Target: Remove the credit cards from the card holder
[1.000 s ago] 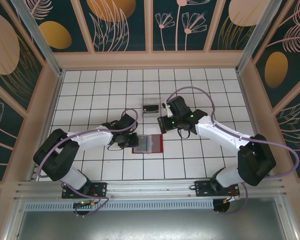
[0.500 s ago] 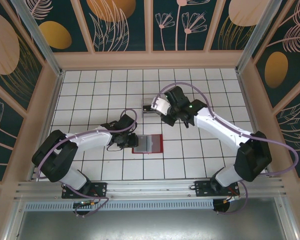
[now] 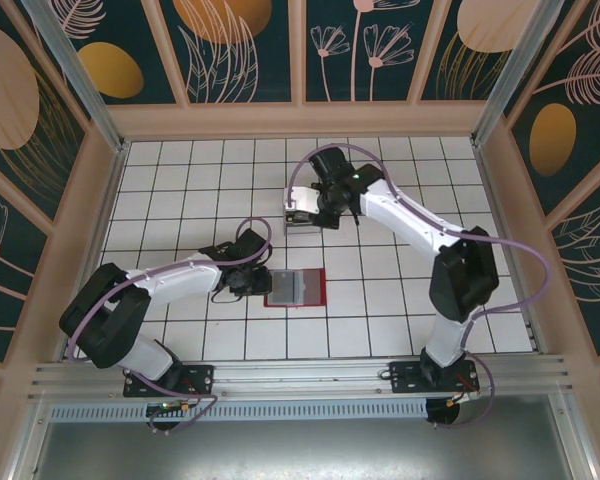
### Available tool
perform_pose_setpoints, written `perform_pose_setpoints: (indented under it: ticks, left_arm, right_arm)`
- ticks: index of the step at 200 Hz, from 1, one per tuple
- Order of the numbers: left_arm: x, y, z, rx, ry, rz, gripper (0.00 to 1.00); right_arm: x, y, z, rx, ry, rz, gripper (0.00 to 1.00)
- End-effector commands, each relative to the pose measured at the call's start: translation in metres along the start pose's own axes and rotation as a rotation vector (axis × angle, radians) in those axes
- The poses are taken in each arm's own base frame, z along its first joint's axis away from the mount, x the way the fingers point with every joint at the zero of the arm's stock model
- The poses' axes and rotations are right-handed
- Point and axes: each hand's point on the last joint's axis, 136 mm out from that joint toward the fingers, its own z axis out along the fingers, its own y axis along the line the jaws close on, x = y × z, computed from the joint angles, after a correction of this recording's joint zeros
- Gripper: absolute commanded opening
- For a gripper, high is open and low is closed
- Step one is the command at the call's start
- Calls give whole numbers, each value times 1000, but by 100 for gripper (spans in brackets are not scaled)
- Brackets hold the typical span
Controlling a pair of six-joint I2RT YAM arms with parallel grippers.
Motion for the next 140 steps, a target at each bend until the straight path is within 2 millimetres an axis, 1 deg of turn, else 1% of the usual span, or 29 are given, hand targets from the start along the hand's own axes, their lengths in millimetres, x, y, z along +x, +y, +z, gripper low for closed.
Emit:
perform_pose_setpoints:
  ticks: [1,25,67,113,140]
  left_arm:
    - [-1,5,-6,-19,-16,-19,27]
    - [1,6,-5,-21,-10,-20,27]
    - [1,7,-6,-28,-8,-16,27]
    - [4,9,-4,-34,-1,-18,28]
    - [5,11,-3,-39,3,-14,28]
  right_arm:
    - [3,4,8,-95,33,-46,0]
    - [1,-3,17,-136,46,-40,0]
    - [0,-17,32,-154,71,-39,0]
    - [1,-23,49,-183,93,-40,0]
    - [2,-20,57,-213,100,-34,0]
